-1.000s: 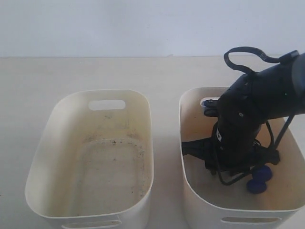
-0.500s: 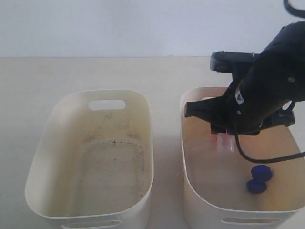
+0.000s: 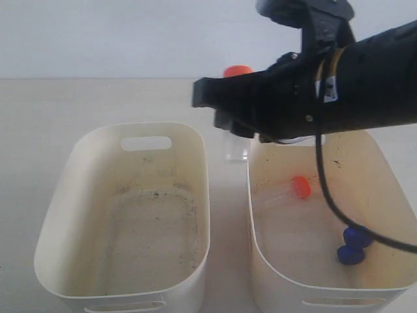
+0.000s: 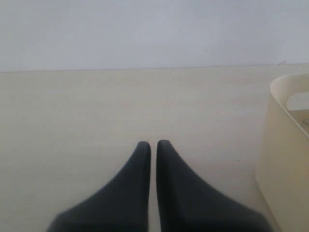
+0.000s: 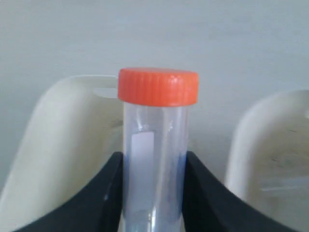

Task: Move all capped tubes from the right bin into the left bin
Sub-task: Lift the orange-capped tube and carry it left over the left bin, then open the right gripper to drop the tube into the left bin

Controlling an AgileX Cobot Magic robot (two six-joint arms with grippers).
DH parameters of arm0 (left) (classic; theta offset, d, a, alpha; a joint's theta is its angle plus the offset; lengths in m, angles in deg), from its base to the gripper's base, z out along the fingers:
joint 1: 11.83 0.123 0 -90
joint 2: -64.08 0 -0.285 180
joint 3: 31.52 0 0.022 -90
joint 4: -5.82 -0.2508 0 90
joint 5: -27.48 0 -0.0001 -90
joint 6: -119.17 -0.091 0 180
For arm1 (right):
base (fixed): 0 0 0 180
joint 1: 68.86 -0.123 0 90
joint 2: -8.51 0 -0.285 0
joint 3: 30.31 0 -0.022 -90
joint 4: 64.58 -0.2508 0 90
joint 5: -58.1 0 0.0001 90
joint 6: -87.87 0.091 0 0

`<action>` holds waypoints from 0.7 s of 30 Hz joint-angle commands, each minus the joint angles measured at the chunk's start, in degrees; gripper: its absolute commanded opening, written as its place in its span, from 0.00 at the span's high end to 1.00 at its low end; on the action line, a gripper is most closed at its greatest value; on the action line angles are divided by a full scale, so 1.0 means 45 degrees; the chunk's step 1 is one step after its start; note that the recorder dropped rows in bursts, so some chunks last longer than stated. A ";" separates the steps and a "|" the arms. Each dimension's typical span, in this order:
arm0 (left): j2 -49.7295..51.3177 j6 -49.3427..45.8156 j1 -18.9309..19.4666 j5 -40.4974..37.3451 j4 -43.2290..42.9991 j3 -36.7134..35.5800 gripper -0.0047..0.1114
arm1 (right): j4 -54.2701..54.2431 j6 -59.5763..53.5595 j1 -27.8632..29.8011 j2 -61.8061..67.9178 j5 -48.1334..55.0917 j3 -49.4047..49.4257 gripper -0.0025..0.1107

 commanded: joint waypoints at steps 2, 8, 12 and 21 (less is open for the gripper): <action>0.0040 0.0111 0.0003 0.0107 0.0081 0.0046 0.92 | -0.0091 -0.0195 -0.1576 0.0807 -0.2714 -0.0046 0.98; 0.0040 0.0111 0.0003 0.0107 0.0081 0.0046 0.92 | -0.0155 -0.0039 -0.2347 0.2562 -0.4690 -0.0046 0.98; 0.0040 0.0111 0.0003 0.0107 0.0081 0.0046 0.92 | -0.0155 -0.0039 -0.2467 0.3500 -0.4864 -0.0046 0.89; 0.0040 0.0111 0.0003 0.0107 0.0081 0.0046 0.92 | -0.0183 -0.0002 -0.2608 0.4053 -0.5183 -0.0046 0.43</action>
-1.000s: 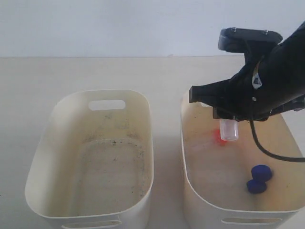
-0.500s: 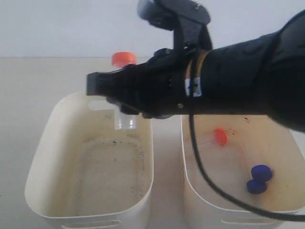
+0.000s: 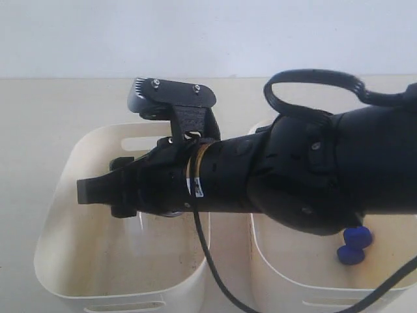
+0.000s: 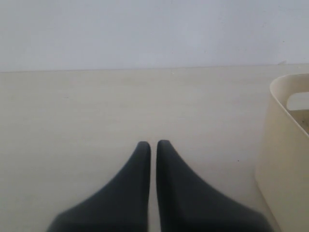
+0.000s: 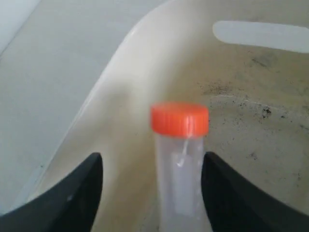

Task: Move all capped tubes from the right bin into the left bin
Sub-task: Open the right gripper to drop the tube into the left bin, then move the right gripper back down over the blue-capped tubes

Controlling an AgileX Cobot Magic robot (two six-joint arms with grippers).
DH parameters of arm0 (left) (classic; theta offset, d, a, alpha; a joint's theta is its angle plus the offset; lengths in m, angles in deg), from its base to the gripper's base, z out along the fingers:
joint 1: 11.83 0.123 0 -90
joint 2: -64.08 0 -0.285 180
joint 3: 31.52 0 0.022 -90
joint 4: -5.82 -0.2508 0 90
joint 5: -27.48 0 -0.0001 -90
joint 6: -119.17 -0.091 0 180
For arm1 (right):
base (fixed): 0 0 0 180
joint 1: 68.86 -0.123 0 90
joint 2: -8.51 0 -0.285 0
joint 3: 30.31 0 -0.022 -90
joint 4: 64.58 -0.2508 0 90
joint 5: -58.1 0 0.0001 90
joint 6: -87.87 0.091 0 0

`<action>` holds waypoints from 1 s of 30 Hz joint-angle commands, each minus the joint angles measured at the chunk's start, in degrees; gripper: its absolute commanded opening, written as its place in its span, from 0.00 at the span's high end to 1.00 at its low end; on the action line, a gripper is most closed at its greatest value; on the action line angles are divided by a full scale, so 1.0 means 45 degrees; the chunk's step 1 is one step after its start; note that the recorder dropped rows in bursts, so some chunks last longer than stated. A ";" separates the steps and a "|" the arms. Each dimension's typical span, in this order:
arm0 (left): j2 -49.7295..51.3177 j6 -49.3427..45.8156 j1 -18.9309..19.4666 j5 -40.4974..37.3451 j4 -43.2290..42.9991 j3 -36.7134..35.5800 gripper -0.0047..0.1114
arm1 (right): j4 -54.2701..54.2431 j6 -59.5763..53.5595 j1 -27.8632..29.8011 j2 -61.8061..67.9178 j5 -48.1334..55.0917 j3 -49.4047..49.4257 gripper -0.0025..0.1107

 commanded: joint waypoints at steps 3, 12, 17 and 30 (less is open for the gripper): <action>0.0040 0.0111 0.0003 0.0107 0.0081 0.0046 0.92 | -0.0017 -0.0087 -0.0037 -0.0124 -0.0112 -0.0122 0.43; 0.0040 0.0111 0.0003 0.0107 0.0081 0.0046 0.92 | 0.1411 -0.2184 0.1340 -0.1690 1.2354 -0.4210 0.75; 0.0040 0.0111 0.0003 0.0107 0.0081 0.0046 0.92 | 0.2382 -0.2275 0.2240 -0.1690 1.5449 -0.3573 0.69; 0.0040 0.0111 0.0003 0.0107 0.0081 0.0046 0.92 | 0.3055 -0.1324 0.2319 0.0721 1.5741 -0.2814 0.69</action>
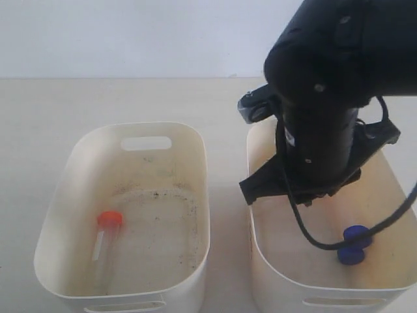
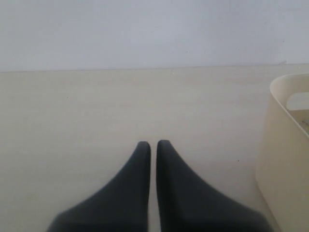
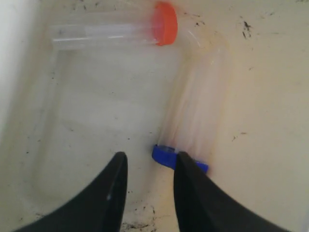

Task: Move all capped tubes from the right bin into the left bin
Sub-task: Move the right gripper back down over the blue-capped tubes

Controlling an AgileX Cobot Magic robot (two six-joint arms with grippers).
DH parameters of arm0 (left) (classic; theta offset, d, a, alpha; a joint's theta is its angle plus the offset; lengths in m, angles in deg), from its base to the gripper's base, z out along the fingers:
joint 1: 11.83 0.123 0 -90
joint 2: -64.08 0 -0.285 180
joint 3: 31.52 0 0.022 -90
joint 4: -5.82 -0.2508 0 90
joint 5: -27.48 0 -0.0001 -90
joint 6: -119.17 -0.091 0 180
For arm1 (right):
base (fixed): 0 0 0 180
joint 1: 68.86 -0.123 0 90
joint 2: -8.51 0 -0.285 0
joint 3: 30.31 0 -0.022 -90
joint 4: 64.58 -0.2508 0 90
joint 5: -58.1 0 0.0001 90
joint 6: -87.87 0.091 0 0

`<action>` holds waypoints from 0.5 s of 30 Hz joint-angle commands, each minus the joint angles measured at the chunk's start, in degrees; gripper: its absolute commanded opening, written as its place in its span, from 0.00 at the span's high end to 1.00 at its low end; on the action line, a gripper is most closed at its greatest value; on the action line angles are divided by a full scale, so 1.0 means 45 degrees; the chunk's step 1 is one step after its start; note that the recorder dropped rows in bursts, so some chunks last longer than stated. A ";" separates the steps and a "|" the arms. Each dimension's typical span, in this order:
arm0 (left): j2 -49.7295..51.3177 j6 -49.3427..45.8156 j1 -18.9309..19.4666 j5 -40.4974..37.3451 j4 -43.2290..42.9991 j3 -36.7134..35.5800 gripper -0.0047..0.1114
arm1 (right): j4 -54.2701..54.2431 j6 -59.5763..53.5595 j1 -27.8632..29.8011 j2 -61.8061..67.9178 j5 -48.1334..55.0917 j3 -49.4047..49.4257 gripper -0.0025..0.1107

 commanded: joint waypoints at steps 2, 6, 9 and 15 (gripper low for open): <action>0.0040 0.0111 0.0003 0.0107 0.0081 0.0046 0.92 | 0.1112 0.0409 0.0051 0.0996 0.0739 0.0016 0.69; 0.0040 0.0111 0.0003 0.0107 0.0081 0.0046 0.92 | 0.2111 0.1145 0.0051 0.1412 0.0739 0.0016 0.69; 0.0040 0.0111 0.0003 0.0107 0.0081 0.0046 0.92 | 0.2150 0.1483 0.0051 0.1591 0.0739 0.0016 0.69; 0.0040 0.0111 0.0003 0.0107 0.0081 0.0046 0.92 | 0.2150 0.2071 0.0051 0.1700 0.0739 0.0016 0.69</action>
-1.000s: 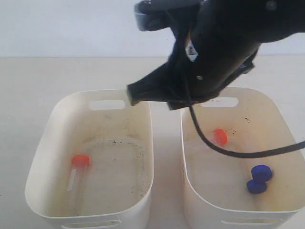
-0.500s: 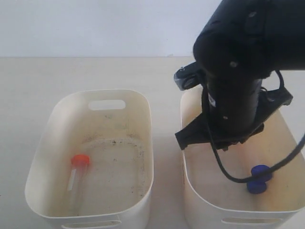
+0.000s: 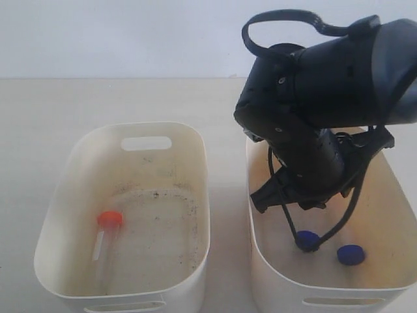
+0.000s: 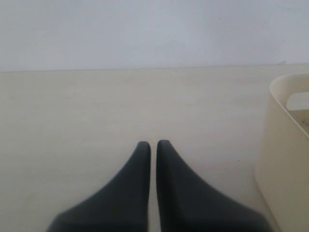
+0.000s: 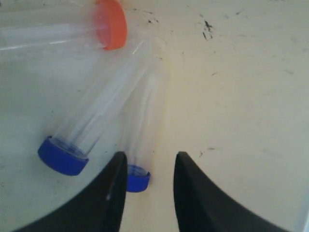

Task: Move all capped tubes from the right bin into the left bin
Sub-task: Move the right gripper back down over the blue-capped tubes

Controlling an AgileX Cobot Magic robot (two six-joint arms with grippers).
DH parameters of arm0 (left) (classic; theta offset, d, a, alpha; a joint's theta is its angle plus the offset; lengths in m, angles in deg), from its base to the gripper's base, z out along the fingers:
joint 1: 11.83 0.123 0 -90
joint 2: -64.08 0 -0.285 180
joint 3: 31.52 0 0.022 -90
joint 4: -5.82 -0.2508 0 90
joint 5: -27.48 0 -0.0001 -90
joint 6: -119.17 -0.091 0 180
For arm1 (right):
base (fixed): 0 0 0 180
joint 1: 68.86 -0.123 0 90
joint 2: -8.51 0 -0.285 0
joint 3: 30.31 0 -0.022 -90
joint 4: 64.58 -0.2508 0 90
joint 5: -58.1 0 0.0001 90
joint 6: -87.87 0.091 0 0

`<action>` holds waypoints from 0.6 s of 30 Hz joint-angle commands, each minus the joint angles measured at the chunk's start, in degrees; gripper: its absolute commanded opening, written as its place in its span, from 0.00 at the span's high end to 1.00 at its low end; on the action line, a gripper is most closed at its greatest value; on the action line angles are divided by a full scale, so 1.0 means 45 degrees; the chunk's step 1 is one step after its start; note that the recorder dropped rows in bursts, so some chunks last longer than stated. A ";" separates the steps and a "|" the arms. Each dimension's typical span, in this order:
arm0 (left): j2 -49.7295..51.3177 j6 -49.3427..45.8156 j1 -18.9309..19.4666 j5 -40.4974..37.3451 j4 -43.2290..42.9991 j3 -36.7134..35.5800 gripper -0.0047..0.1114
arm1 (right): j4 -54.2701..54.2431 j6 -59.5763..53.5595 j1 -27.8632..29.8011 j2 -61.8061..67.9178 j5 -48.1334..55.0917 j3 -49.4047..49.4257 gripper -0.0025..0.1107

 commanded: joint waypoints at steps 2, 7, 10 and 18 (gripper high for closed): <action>0.0040 0.0111 0.0003 0.0107 0.0081 0.0046 0.92 | 0.0179 0.0380 0.0024 -0.0010 0.0084 0.0016 0.69; 0.0040 0.0111 0.0003 0.0107 0.0081 0.0046 0.92 | -0.0431 -0.0024 0.0024 -0.0084 0.0084 0.0016 0.69; 0.0040 0.0111 0.0003 0.0107 0.0081 0.0046 0.92 | -0.0695 -0.0259 0.0024 -0.0224 0.0084 0.0016 0.69; 0.0040 0.0111 0.0003 0.0107 0.0081 0.0046 0.92 | -0.0837 -0.0388 0.0024 -0.0374 -0.0454 0.0016 0.69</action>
